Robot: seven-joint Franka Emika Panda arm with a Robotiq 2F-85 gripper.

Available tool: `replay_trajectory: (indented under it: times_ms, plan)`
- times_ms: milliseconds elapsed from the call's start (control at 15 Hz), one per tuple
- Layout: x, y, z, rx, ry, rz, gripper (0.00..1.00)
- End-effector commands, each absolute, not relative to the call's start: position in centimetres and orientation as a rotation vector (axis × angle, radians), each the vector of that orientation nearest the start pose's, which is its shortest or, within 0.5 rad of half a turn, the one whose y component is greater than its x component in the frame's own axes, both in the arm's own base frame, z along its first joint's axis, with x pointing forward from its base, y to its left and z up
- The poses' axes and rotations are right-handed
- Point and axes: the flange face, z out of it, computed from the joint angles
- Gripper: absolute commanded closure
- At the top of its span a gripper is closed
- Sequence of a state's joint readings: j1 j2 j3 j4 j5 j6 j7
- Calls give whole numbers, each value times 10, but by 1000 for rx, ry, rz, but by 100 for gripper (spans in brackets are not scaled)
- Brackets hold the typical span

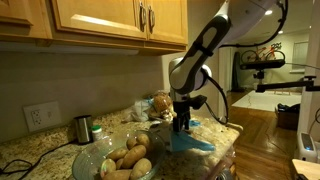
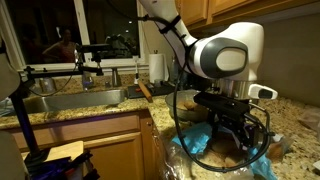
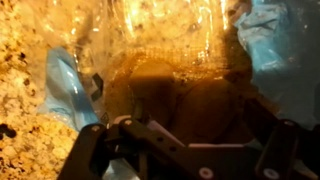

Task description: Remove the potatoes from the plastic bag and place them in the glass bowl on the left

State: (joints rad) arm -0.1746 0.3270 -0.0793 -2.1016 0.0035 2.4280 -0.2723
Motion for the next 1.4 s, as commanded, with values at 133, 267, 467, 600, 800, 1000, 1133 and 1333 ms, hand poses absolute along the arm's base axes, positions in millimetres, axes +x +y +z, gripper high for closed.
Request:
replay_trajectory:
  times_ms: [133, 267, 467, 600, 800, 1000, 1133, 1333]
  plan:
    - [564, -132, 263, -3187, 0, -51, 0]
    - [564, -129, 261, -3184, -6, -43, 0]
    - [563, -122, 258, -3175, -22, -30, 0]
    - [560, -114, 256, -3167, -39, -12, 0]
    - [549, -105, 256, -3163, -53, 17, 0]
    - [544, -105, 253, -3160, -42, 33, 0]
    - [541, -110, 251, -3155, -51, 17, 0]
    - [539, -123, 247, -3162, -41, -2, 0]
